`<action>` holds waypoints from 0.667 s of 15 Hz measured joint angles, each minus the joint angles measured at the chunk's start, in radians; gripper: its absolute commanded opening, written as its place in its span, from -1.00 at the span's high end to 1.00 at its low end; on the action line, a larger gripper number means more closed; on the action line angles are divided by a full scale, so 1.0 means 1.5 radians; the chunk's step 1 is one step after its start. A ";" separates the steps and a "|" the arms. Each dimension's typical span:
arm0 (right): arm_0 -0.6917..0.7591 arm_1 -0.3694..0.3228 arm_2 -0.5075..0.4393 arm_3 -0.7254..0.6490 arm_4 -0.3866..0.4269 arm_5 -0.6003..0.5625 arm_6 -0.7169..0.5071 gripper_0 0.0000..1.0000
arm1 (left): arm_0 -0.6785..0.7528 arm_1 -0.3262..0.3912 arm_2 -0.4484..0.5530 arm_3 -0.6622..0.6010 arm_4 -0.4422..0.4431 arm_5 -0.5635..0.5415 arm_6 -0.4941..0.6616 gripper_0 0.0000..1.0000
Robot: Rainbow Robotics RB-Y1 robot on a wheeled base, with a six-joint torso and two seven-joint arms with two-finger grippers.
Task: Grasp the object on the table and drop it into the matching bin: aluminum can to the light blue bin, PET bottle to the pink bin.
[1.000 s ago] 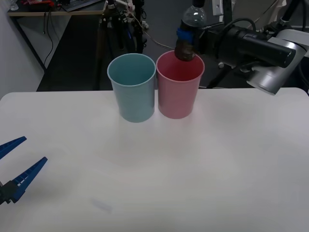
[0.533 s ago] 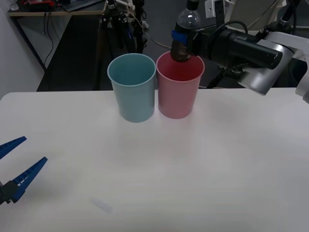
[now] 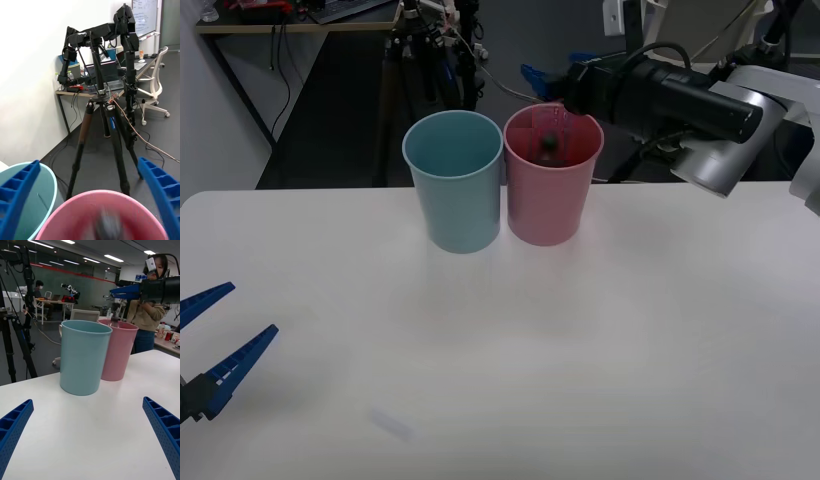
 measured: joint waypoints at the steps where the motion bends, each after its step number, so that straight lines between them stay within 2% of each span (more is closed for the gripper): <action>1: 0.000 0.000 0.000 -0.002 0.000 0.000 0.000 -1.00 | 0.000 0.000 0.000 0.000 0.000 0.000 0.000 -1.00; 10: 0.000 -0.008 0.000 -0.017 -0.008 -0.001 0.005 -1.00 | 0.000 0.000 0.000 0.000 0.000 0.000 0.000 -1.00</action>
